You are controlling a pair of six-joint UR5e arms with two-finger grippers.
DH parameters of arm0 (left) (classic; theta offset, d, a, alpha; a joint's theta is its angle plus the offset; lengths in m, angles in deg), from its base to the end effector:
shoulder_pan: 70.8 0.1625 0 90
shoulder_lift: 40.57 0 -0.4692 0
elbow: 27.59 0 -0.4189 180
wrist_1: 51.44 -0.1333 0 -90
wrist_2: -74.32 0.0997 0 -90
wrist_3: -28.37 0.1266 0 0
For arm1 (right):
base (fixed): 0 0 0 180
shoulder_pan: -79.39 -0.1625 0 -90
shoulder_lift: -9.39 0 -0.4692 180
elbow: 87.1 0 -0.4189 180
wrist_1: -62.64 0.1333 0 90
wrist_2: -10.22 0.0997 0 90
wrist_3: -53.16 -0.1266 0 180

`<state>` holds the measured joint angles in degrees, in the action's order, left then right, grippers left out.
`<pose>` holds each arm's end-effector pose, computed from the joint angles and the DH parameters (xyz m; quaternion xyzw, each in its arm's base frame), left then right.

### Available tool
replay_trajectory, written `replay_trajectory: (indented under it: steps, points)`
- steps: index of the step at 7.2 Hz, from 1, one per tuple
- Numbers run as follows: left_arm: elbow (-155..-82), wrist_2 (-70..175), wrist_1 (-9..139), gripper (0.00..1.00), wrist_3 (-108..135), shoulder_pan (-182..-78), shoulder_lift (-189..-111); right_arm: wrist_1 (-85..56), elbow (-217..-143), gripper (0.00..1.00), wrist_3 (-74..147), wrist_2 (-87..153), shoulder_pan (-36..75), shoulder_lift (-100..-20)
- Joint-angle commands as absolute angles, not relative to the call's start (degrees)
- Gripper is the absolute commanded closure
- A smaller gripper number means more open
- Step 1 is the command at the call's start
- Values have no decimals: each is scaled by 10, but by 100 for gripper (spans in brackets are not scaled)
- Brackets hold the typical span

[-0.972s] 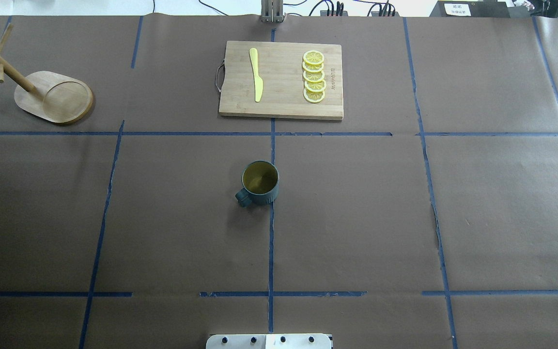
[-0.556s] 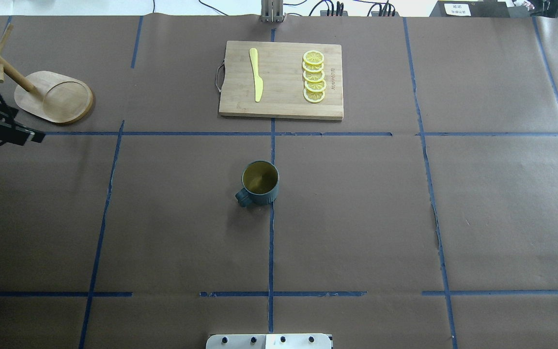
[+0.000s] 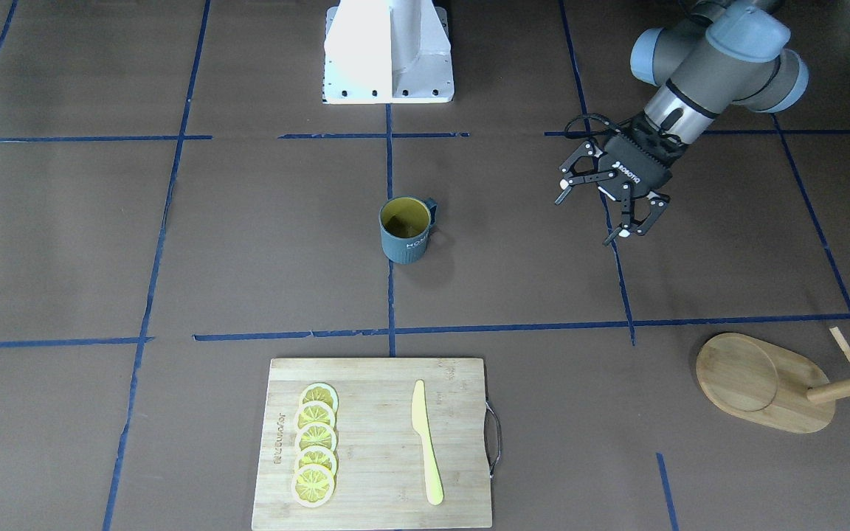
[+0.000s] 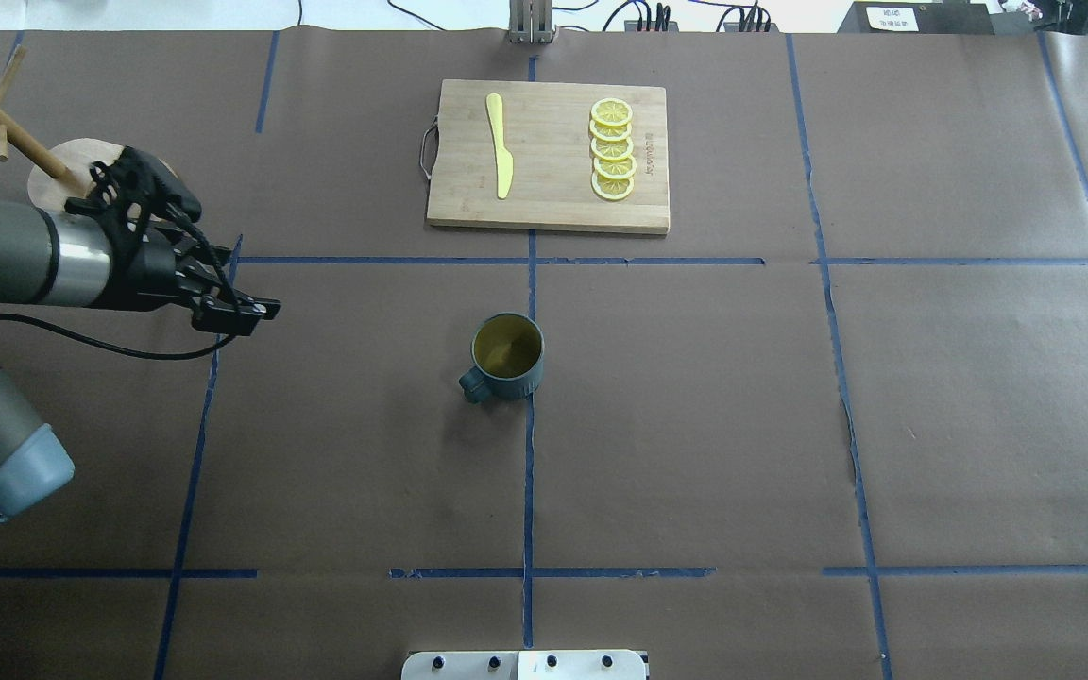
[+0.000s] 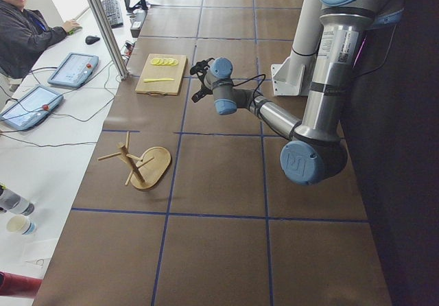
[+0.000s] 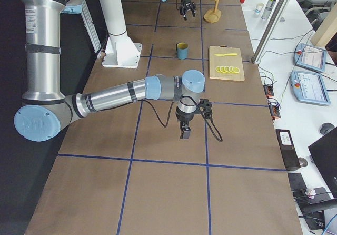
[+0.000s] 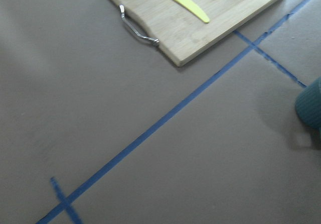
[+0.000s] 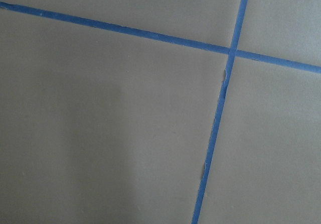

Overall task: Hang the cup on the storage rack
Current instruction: 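Move the left gripper in toward the mug at the table center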

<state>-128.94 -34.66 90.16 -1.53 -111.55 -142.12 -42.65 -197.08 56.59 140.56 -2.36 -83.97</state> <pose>0.4109 -0.4757 0.3951 0.3766 0.4815 0.2303 0.7572 -0.0175 -0.4783 0.6052 -0.0036 -0.3449 -0.0995 0.9333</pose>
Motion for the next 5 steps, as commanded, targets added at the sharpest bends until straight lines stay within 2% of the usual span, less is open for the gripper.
replay_trajectory:
  steps: [1,4,5]
  points:
    - [-1231,-228,1004,0,-63,-1026,-1460,-427,-1970,0,566,1406,-24,-839]
    - [-1226,-73,1002,0,-60,-897,-1480,-427,-1970,0,565,1406,-23,-839]
    - [-1195,-52,1003,0,-57,-873,-1510,-427,-1970,0,565,1406,-23,-838]
